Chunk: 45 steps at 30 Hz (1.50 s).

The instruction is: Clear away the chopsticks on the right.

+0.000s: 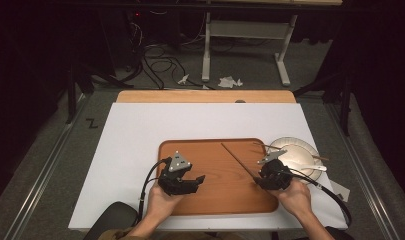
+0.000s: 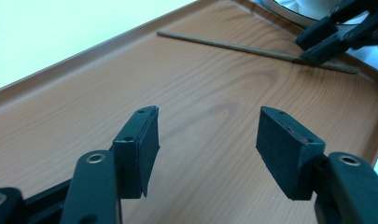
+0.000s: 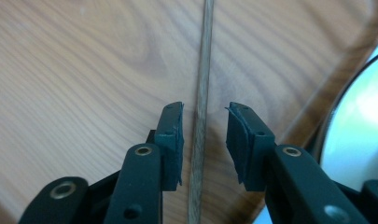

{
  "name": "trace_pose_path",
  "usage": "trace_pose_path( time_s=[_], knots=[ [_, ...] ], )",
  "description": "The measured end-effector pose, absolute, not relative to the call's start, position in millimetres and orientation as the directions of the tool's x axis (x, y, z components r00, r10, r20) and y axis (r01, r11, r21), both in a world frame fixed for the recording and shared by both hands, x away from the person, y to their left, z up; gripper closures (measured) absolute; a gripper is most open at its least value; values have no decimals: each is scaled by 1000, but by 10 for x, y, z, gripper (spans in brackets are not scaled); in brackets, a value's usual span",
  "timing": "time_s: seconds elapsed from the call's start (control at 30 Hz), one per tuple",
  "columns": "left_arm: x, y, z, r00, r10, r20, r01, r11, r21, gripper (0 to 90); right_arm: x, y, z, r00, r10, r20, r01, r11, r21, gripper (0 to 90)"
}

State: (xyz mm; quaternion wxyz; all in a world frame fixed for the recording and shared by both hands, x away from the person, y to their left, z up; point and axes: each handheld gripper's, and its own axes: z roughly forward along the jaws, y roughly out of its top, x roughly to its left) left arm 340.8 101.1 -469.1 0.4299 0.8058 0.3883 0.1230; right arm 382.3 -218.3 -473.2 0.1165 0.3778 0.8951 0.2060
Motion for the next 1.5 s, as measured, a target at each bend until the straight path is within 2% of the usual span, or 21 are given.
trace_pose_path(
  time_s=[0.43, 0.8, 1.2, 1.43, 1.5],
  knots=[
    [3403, 1049, -4686, 659, 740, -135, 522, -320, 791, 391, 3769, -2360, -4435, -711, 702, -49, 548, 596, 587, 618],
    [3383, 1092, -4692, 643, 754, -136, 532, -312, 787, 391, 3749, -2846, -4043, -681, 723, -114, 488, 564, 667, 625],
    [3362, 1143, -4705, 622, 769, -147, 546, -292, 785, 391, 3931, -3340, -3805, -602, 783, -153, 498, 519, 695, 650],
    [3332, 1197, -4710, 605, 782, -149, 556, -280, 783, 391, 4097, -3518, -3806, -579, 802, -151, 516, 503, 693, 668],
    [3321, 1219, -4710, 600, 786, -149, 558, -278, 782, 390, 4196, -3593, -3861, -559, 818, -140, 547, 490, 679, 679]
  ],
)
